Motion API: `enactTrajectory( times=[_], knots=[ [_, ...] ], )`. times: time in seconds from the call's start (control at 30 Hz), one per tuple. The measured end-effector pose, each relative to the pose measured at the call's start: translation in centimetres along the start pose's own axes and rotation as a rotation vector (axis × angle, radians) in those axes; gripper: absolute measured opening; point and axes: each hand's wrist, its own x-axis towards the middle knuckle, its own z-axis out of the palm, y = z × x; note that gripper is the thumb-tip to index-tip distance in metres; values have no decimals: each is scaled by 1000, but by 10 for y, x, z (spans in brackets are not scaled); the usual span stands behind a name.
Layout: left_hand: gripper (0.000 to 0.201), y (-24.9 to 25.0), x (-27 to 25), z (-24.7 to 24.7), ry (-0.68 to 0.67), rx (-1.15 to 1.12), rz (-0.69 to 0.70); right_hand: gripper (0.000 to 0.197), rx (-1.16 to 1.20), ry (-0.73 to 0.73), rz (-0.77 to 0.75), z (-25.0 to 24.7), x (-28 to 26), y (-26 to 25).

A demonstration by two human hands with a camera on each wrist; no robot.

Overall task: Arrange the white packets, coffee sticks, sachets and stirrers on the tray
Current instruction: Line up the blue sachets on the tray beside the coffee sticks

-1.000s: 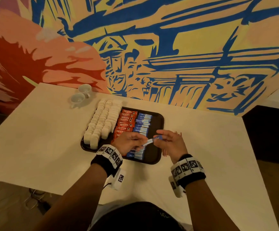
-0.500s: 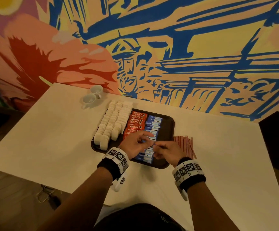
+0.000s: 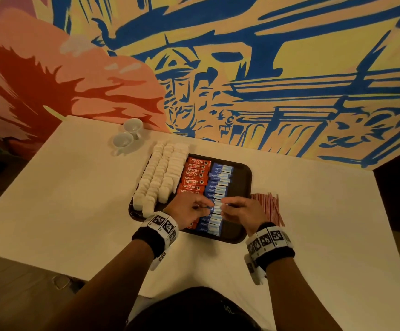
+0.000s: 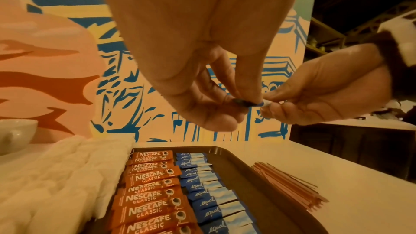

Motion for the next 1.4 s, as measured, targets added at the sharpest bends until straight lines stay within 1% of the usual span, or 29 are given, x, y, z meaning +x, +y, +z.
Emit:
enactTrajectory(
  times=[0.1,0.2,0.3,0.37,0.5,0.6,0.63,0.73,0.83,0.93,1.0,1.07,1.13,1.17,1.23,1.3,1.37,1.4],
  knots=[
    [23,2,8,-2,-41,24,0,11,-88,21,-2,-4,5,3],
    [20,-2,17,-3,-69,92,-10,11,-129,45,1,-8,11,10],
    [17,-8,25,1,-73,148,-58,12,-173,49,31,-9,16,19],
    [16,-15,30,7,-64,166,-100,12,-245,51,47,-9,17,25],
    [12,-32,41,25,-34,283,-191,14,-357,145,69,-20,19,36],
    [12,-40,49,39,-60,419,-246,11,-411,224,69,-39,17,39],
    [13,-42,51,43,-65,457,-256,13,-438,259,64,-45,15,39],
    [18,-43,56,53,-95,548,-268,37,-509,402,96,-66,13,41],
    [26,-43,61,60,-146,668,-234,52,-494,535,154,-89,14,42],
    [30,-42,63,63,-159,751,-195,63,-521,581,203,-112,27,46],
    [27,-38,64,66,-139,741,-172,68,-525,579,229,-124,37,46],
    [23,-29,69,68,-84,679,-172,71,-536,566,253,-135,46,45],
    [19,-16,76,73,-18,516,-167,72,-555,561,273,-144,55,45],
    [18,-8,80,76,-8,426,-158,72,-564,557,277,-148,58,46],
    [22,11,89,84,-64,279,-151,75,-572,536,288,-153,65,48],
    [35,28,101,98,-160,166,-164,77,-578,512,302,-157,71,51],
    [47,42,114,115,-232,114,-187,77,-564,504,312,-159,77,52],
    [47,49,120,124,-262,105,-187,75,-556,503,316,-161,80,53]
  ],
)
